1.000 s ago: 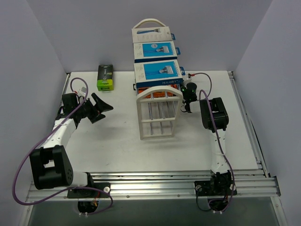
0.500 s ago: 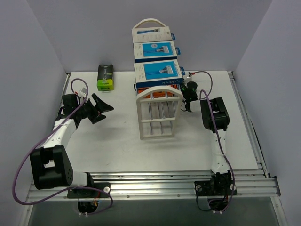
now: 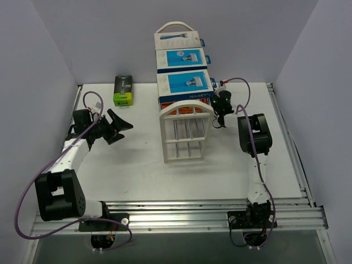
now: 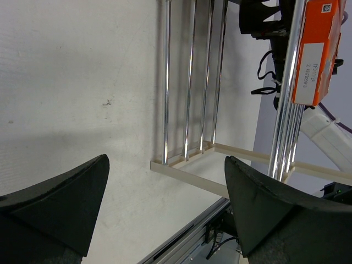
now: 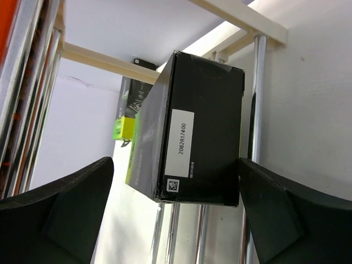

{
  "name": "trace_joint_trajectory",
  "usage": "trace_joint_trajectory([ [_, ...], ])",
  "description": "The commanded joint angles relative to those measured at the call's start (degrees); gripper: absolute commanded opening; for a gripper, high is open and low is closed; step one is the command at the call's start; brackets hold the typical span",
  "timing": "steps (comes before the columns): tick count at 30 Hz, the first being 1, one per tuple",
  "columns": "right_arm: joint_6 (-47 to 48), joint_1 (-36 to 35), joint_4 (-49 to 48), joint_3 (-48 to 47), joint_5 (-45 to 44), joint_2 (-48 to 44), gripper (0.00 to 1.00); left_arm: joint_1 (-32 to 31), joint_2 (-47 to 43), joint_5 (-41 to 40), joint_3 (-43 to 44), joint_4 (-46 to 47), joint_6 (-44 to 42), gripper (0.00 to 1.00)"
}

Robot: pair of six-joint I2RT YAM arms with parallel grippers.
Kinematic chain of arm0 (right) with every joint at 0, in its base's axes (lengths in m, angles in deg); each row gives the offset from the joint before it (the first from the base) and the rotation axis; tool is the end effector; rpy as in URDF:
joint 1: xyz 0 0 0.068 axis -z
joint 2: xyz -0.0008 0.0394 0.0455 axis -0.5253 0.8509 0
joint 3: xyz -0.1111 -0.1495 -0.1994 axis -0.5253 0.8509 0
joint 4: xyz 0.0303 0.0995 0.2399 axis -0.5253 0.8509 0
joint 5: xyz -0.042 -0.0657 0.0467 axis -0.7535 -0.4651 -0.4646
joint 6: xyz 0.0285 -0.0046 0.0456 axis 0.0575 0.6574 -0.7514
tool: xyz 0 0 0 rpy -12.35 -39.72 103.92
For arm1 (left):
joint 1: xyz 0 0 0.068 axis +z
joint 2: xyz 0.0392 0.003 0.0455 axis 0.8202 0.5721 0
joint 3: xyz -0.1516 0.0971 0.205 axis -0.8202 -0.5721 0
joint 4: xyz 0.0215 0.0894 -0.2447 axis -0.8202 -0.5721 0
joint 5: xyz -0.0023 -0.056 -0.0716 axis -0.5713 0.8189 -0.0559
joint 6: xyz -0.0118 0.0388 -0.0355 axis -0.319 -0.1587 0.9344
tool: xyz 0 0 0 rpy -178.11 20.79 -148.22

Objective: Place and organize the shaving razors onto the shelf
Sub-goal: Place the shaving razor onto shelf

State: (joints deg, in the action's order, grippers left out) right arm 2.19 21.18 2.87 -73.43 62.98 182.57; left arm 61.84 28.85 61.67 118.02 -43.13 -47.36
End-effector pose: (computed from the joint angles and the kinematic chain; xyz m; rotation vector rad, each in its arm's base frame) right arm 0.4951 0.1105 0.1629 0.1845 1.6317 1.3307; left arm 0.2941 0.0111 0.2430 -0.5164 2.2485 -1.1042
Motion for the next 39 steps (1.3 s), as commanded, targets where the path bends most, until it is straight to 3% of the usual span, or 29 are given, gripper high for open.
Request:
trace_joint_trajectory([
  [1, 5.0, -0.2, 2.4, -1.6, -1.4, -5.4, 0.89, -0.2, 0.5, 1.3, 0.0, 3.3, 0.1, 0.94],
  [17, 7.1, 1.2, 4.1, 0.9, -2.6, -7.2, 0.9, -0.2, 0.6, 1.7, -0.2, 3.6, 0.3, 0.94],
  [39, 8.8, -0.4, 8.4, -4.1, -1.5, -5.0, 0.89, -0.2, 0.7, 1.6, -0.2, 3.5, 0.2, 0.94],
])
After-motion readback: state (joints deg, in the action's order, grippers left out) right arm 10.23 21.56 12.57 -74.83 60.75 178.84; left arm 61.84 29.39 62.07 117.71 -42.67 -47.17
